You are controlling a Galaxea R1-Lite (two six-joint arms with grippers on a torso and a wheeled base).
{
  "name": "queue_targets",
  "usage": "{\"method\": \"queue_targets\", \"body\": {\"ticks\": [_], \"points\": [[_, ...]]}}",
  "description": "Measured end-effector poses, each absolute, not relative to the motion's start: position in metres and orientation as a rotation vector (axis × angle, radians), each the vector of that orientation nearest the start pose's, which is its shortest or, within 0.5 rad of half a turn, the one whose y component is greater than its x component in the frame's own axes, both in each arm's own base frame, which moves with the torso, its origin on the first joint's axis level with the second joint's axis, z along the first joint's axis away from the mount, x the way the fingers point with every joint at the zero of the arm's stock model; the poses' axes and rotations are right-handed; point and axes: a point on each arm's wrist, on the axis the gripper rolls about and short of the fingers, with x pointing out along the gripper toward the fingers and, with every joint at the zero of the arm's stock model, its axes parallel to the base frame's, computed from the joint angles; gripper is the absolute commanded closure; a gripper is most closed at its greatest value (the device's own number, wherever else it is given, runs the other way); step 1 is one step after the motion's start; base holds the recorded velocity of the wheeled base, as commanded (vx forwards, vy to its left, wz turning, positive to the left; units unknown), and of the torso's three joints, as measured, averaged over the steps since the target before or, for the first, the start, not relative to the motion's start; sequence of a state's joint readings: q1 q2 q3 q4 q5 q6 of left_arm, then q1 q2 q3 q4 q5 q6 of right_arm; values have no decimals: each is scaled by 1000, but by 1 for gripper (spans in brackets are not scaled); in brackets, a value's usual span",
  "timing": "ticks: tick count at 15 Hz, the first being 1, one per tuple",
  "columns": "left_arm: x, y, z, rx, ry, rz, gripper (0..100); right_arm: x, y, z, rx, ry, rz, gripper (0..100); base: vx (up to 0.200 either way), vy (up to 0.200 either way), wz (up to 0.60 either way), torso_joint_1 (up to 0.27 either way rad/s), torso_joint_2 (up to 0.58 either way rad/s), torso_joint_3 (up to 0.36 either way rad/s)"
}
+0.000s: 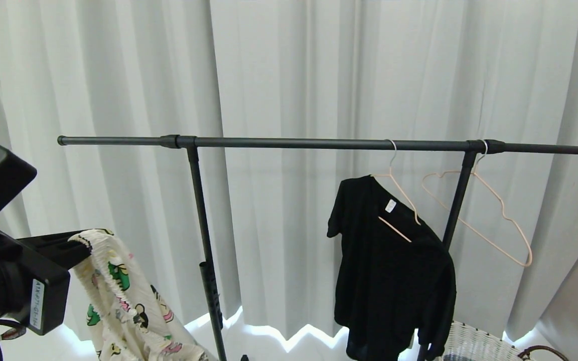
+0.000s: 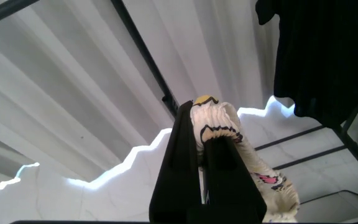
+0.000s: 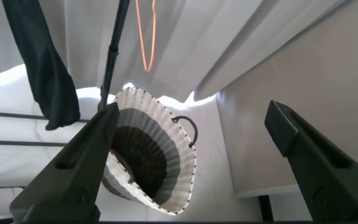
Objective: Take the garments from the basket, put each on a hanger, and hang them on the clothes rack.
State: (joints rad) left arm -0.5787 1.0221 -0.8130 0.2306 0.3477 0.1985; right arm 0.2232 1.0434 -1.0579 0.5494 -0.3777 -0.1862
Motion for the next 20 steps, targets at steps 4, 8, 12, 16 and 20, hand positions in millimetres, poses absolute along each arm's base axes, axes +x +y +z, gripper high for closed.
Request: {"method": "queue_targets", "body": {"ticks": [4,8,12,16,20], "points": [[104,-59,251,411,363,-279,100,108,16,286,-341,525,-101,0,0,-150,0,1,-4,2],[102,-60,249,414,362,-293,100,108,16,286,-340,524,-103,0,0,-200,0,7,-4,0],[102,-59,249,414,362,-291,100,108,16,286,-348,525,-97,0,0,-50,0,2,-1,1],[101,-58,250,410,357,-287,100,109,17,285,-349,526,-69,0,0,0,0,0,0,0],[101,-58,250,405,358,-284,100,109,18,285,-347,528,-60,0,200,0,0,-7,5,5]]}}
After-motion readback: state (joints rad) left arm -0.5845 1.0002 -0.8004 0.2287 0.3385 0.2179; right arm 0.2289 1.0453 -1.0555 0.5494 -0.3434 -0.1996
